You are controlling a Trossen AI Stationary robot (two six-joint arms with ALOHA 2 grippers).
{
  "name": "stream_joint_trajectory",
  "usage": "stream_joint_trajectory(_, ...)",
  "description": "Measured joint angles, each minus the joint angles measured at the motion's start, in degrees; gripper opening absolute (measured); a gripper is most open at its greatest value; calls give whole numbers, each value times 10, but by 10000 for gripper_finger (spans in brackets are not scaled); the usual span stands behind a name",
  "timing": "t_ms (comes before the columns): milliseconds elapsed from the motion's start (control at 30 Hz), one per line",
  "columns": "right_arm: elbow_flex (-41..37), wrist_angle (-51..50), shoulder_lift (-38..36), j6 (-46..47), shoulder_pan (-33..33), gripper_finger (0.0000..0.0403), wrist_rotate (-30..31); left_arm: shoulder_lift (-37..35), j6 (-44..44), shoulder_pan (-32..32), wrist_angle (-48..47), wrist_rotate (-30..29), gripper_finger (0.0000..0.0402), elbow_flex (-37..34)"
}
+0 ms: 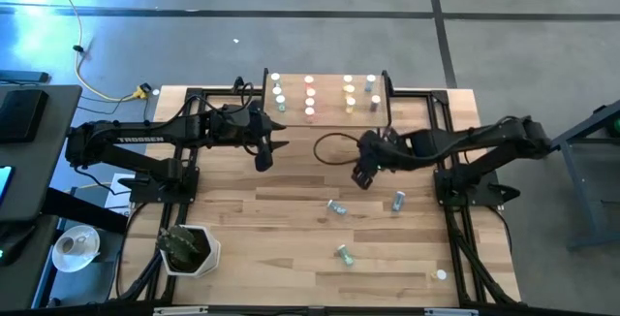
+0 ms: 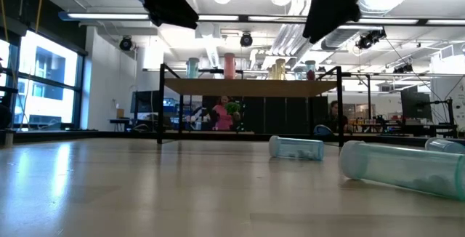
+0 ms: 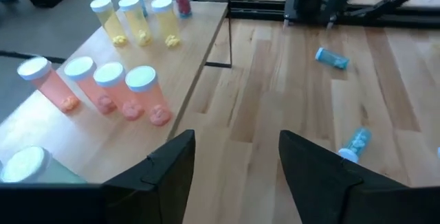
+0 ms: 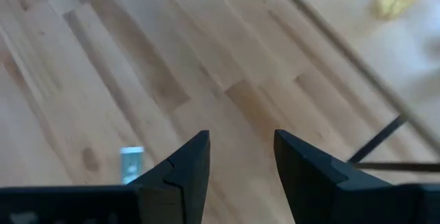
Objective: Pick and place medicine bottles onto shelf by color
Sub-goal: Align the blue pill bottle with the blue pill bottle
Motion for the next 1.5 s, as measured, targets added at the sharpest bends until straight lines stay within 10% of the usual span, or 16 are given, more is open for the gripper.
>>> stream_joint_trajectory(267, -43, 5, -15, 105, 62, 154, 89, 22, -9, -28, 16, 30, 195, 0)
stream_joint_trajectory(1500, -44, 10, -12, 154, 69, 154, 127, 351, 87, -133, 254, 148, 190, 59)
